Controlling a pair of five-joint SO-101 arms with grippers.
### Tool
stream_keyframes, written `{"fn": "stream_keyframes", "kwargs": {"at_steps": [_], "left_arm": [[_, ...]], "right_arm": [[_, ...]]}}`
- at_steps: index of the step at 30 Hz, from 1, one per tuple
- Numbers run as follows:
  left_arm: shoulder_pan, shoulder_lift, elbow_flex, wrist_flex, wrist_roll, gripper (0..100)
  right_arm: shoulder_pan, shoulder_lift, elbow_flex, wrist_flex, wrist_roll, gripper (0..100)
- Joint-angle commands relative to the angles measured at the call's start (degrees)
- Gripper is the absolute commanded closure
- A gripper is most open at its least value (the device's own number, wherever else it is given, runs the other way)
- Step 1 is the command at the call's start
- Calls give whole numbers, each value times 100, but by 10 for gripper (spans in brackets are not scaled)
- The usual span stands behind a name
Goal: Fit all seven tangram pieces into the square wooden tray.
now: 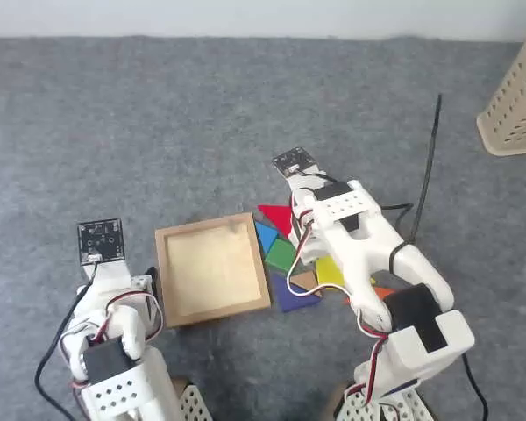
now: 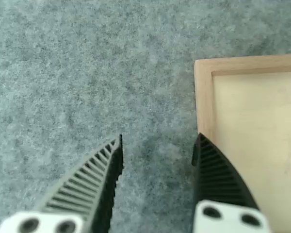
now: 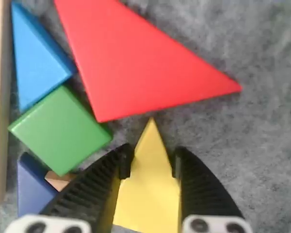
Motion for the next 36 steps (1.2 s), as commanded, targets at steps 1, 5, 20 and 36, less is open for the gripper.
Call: {"fn": "stream_keyframes", "kwargs": {"at_steps": [1,5,20,36], "left_arm": [[9,-62,-31,18,53,775],[9,-62,-31,18,53,775],[9,-62,-31,18,53,775],[9,-62,-31,18,53,775]], "right_arm": [[233,-207,-193,101,62,864],[321,-1112,-193,479,554,833],[-75,-2220,1785,382,2743,674],[-48,-1297,1688,-92,2418,707]]}}
